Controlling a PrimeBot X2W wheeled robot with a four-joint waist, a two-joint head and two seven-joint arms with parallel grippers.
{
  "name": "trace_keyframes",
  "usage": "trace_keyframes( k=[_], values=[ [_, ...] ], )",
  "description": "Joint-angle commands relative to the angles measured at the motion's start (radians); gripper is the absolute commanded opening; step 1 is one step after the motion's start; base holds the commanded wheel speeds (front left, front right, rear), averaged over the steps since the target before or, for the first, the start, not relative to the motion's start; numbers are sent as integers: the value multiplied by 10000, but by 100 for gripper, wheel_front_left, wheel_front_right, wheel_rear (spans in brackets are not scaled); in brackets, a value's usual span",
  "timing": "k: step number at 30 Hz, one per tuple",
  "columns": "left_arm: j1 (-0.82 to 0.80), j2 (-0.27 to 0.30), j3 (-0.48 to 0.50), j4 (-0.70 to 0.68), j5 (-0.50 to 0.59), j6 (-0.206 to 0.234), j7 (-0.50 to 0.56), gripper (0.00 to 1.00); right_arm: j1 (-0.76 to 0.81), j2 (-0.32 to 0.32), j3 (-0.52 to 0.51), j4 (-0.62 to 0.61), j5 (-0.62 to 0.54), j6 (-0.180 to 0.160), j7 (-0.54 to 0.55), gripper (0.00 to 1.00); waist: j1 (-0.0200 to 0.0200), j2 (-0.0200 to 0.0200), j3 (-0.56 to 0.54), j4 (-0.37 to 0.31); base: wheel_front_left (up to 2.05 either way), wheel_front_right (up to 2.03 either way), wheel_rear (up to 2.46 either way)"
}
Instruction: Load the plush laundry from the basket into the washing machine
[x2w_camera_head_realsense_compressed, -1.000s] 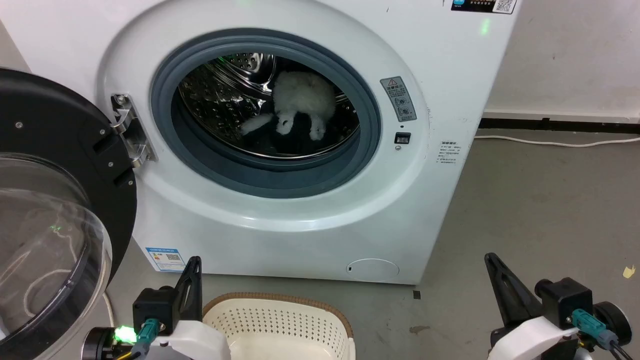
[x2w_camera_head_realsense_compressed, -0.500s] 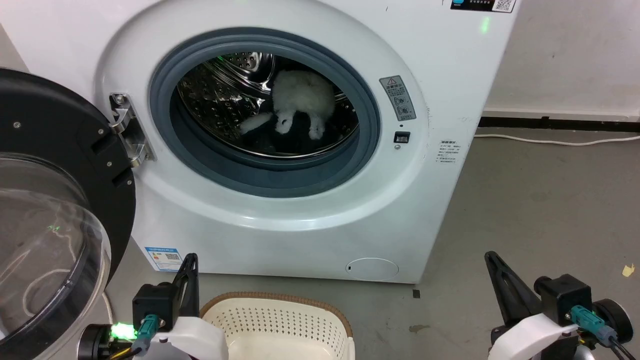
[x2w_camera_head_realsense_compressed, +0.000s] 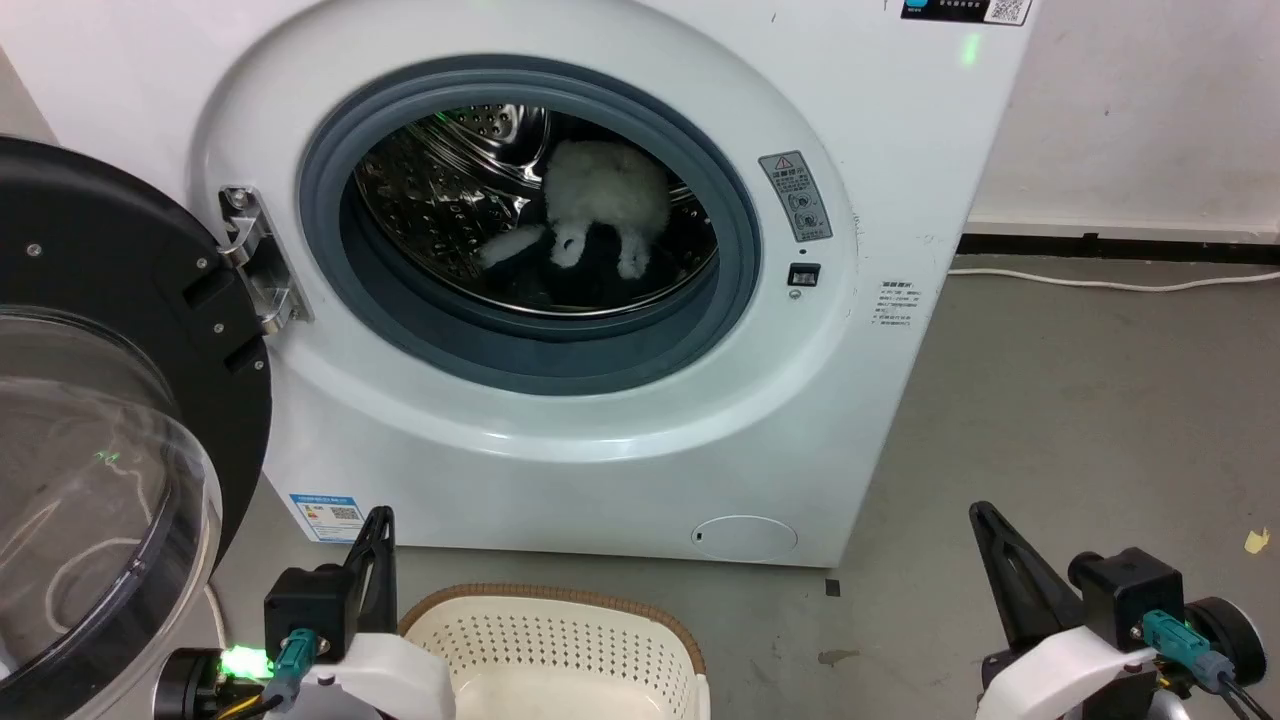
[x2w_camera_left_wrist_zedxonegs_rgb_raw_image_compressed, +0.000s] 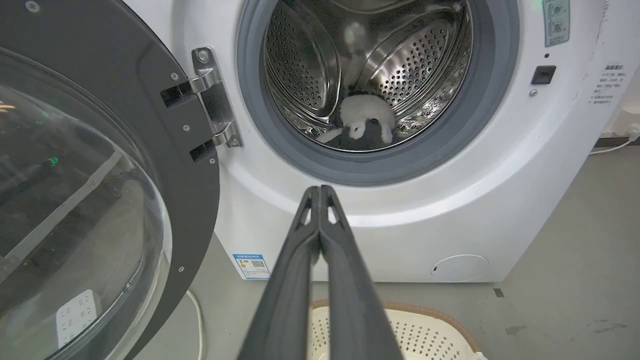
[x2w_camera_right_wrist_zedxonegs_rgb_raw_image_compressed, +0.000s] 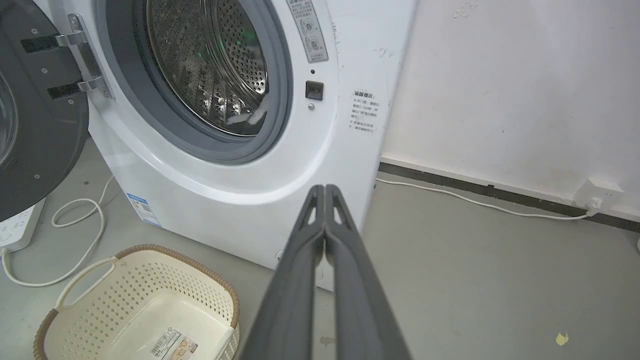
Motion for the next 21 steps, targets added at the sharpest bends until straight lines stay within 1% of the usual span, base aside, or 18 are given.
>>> trace_keyframes(
  k=[1, 21],
  values=[
    [-157, -1, 3, -47, 24, 26, 3, 0, -118, 43, -24, -47, -76, -9, 5, 0, 0, 0, 0, 0, 0, 0, 0],
    [-157, -1, 3, -47, 24, 26, 3, 0, -118, 43, -24, -47, -76, -9, 5, 0, 0, 0, 0, 0, 0, 0, 0]
  ],
)
